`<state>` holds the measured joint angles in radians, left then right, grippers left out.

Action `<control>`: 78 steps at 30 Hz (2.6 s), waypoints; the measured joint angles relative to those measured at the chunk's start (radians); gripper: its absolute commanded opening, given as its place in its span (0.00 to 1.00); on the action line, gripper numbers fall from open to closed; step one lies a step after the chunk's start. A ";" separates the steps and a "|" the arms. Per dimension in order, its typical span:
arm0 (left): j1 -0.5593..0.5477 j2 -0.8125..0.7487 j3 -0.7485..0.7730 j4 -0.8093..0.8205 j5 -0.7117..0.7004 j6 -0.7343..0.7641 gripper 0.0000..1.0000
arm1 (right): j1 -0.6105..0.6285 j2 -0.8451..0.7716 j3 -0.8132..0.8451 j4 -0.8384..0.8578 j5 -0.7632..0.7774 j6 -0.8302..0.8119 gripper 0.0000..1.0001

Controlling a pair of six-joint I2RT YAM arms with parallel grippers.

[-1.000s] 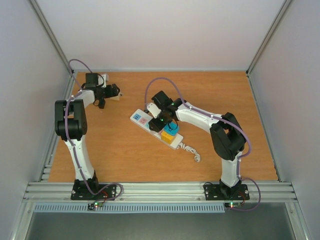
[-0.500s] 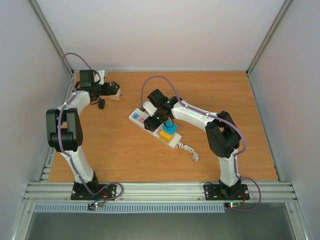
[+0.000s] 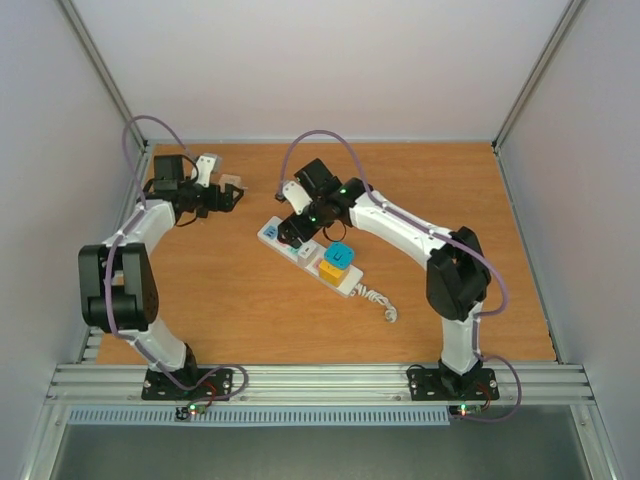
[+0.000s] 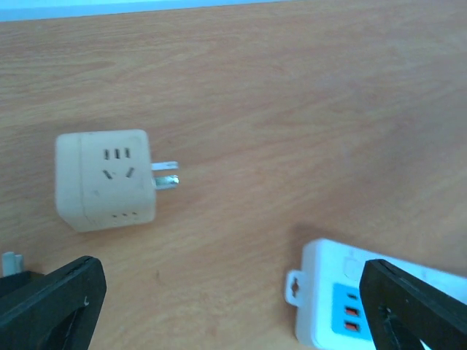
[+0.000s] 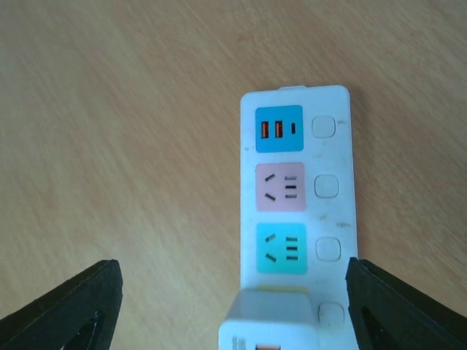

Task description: Pull the plug off the socket

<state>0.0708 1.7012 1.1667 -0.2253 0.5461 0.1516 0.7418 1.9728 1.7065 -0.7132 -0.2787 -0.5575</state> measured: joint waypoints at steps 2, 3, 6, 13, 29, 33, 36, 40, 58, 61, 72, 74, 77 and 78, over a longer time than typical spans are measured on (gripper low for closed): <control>-0.006 -0.042 -0.029 -0.014 0.016 0.031 0.96 | -0.008 -0.048 -0.037 0.003 -0.012 0.010 0.92; -0.010 -0.063 -0.041 -0.027 0.027 0.051 0.95 | -0.011 -0.075 -0.055 0.002 -0.015 0.017 0.93; -0.037 -0.102 -0.048 -0.081 0.058 0.126 0.94 | -0.032 -0.198 -0.155 0.019 -0.033 0.030 0.95; -0.140 -0.139 -0.089 -0.155 0.081 0.236 0.94 | -0.145 -0.433 -0.390 0.049 -0.071 0.042 0.95; -0.344 -0.180 -0.103 -0.207 0.137 0.304 0.84 | -0.322 -0.526 -0.672 0.090 -0.285 0.062 0.77; -0.359 -0.174 -0.118 -0.205 0.130 0.304 0.78 | -0.322 -0.479 -0.657 0.117 -0.328 0.076 0.68; -0.370 -0.165 -0.139 -0.204 0.104 0.294 0.72 | -0.320 -0.435 -0.642 0.126 -0.345 0.082 0.66; -0.378 -0.136 -0.143 -0.202 0.060 0.275 0.65 | -0.319 -0.408 -0.639 0.126 -0.348 0.082 0.61; -0.389 0.020 -0.114 -0.172 -0.102 0.203 0.51 | -0.280 -0.378 -0.578 0.091 -0.344 0.056 0.41; -0.389 0.010 -0.114 -0.165 -0.098 0.197 0.51 | -0.268 -0.378 -0.577 0.091 -0.338 0.054 0.39; -0.391 -0.238 -0.218 -0.054 0.027 0.160 0.71 | -0.252 -0.380 -0.576 0.074 -0.309 0.039 0.30; -0.391 -0.242 -0.241 -0.045 0.027 0.148 0.72 | -0.235 -0.383 -0.578 0.076 -0.292 0.040 0.27; -0.391 -0.246 -0.272 -0.035 0.024 0.135 0.74 | -0.200 -0.393 -0.589 0.087 -0.257 0.045 0.23; -0.391 -0.251 -0.281 -0.031 0.023 0.130 0.74 | -0.187 -0.398 -0.596 0.095 -0.241 0.050 0.21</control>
<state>-0.3202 1.4502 0.8856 -0.2565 0.5690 0.2817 0.5552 1.5745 1.1107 -0.6178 -0.5201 -0.5079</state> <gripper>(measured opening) 0.729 0.256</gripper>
